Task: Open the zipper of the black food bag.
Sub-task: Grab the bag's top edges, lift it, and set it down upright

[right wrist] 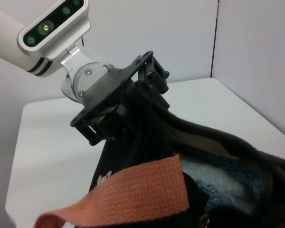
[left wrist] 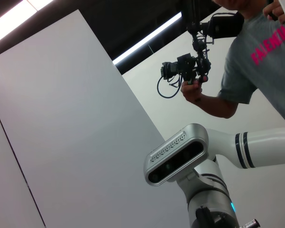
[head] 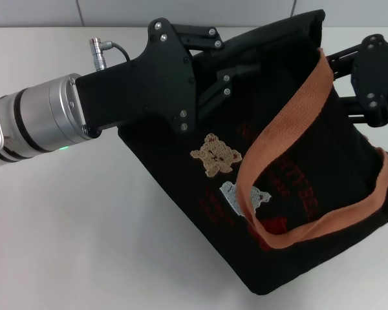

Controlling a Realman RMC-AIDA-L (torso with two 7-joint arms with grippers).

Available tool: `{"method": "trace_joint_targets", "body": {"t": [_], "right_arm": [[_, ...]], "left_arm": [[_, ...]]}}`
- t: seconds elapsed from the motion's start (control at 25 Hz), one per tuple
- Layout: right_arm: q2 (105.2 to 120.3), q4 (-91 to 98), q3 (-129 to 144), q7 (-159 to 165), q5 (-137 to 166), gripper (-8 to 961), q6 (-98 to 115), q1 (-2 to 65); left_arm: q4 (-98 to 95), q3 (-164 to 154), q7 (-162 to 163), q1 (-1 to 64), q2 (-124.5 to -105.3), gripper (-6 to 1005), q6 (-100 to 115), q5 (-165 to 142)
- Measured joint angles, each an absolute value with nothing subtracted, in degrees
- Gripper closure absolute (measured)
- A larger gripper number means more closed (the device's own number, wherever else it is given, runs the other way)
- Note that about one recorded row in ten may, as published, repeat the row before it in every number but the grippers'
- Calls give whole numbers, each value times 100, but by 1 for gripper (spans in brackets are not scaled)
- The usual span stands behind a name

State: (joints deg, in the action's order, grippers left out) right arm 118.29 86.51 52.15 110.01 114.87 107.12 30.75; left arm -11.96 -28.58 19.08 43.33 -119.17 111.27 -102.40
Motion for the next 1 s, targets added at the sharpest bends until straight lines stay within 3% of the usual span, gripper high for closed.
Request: {"method": "trace_joint_targets", "body": {"t": [0.44, 0.88, 1.0], "right_arm": [[11924, 8643, 5735, 10795, 11669, 576, 10035, 3073], [11950, 8795, 6774, 10372, 11590, 789, 8936, 2624], [11951, 8844, 6776, 10166, 11417, 889, 8956, 2512]], "left_arm": [[-1197, -2870, 1916, 4342, -11917, 846, 11150, -10240], [-1204, -2874, 1924, 4324, -11918, 846, 11190, -10239], [-1204, -2874, 1923, 4314, -11918, 846, 11210, -10238]]}}
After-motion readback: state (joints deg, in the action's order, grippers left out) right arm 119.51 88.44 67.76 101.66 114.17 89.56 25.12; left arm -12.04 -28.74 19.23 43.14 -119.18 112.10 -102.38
